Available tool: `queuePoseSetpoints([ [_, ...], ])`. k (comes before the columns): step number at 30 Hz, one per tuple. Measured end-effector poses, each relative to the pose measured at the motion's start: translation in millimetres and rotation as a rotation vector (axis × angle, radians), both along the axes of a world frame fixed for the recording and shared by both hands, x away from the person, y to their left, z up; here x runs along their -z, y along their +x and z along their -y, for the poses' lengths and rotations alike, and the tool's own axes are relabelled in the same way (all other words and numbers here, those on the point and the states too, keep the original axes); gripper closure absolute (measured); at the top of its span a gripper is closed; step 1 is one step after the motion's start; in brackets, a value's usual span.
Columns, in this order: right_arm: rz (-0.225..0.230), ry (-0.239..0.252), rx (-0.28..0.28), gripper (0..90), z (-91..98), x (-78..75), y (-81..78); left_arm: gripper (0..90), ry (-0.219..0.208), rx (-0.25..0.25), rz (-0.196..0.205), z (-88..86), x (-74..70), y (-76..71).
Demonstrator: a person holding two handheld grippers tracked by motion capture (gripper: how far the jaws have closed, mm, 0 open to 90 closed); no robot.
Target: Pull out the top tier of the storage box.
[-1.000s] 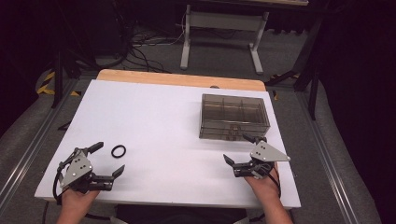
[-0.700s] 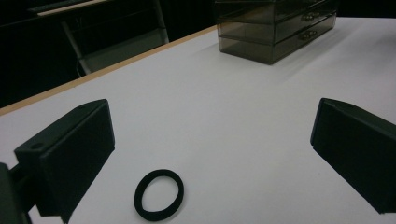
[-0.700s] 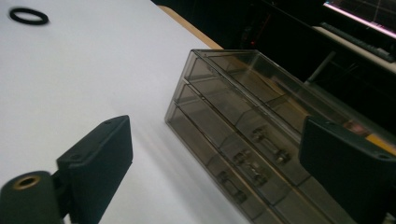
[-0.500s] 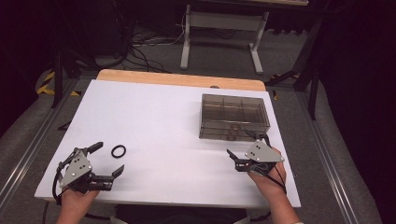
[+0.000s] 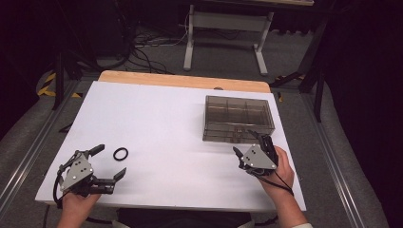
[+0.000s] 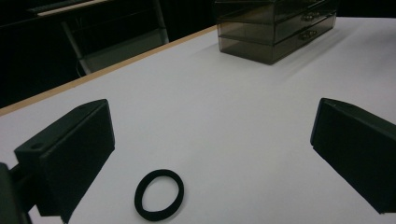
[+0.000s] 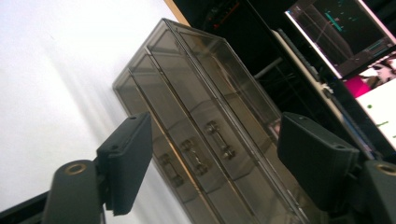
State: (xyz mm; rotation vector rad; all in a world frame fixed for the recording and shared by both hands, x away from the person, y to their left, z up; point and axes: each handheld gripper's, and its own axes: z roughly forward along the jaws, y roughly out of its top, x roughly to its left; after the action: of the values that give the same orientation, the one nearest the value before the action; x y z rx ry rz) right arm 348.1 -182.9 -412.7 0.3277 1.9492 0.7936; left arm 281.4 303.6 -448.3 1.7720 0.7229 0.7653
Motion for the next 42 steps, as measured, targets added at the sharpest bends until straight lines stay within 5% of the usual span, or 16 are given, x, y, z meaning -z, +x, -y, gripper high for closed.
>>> queuePoseSetpoints([
  [12, 0.073, -0.140, 0.051, 35.4, -4.9, 3.7, 0.7, 0.7, -0.001, 0.001, -0.001, 0.0, 0.1, 0.0],
  [22, 0.163, -0.304, 0.091, 42.9, -12.7, 9.9, 2.3, 0.7, -0.001, 0.001, -0.001, 0.0, 0.1, 0.1],
  [42, 0.282, -0.497, 0.142, 49.6, -24.6, 24.8, 5.7, 0.7, -0.001, -0.001, -0.001, -0.2, 0.1, 0.3],
])
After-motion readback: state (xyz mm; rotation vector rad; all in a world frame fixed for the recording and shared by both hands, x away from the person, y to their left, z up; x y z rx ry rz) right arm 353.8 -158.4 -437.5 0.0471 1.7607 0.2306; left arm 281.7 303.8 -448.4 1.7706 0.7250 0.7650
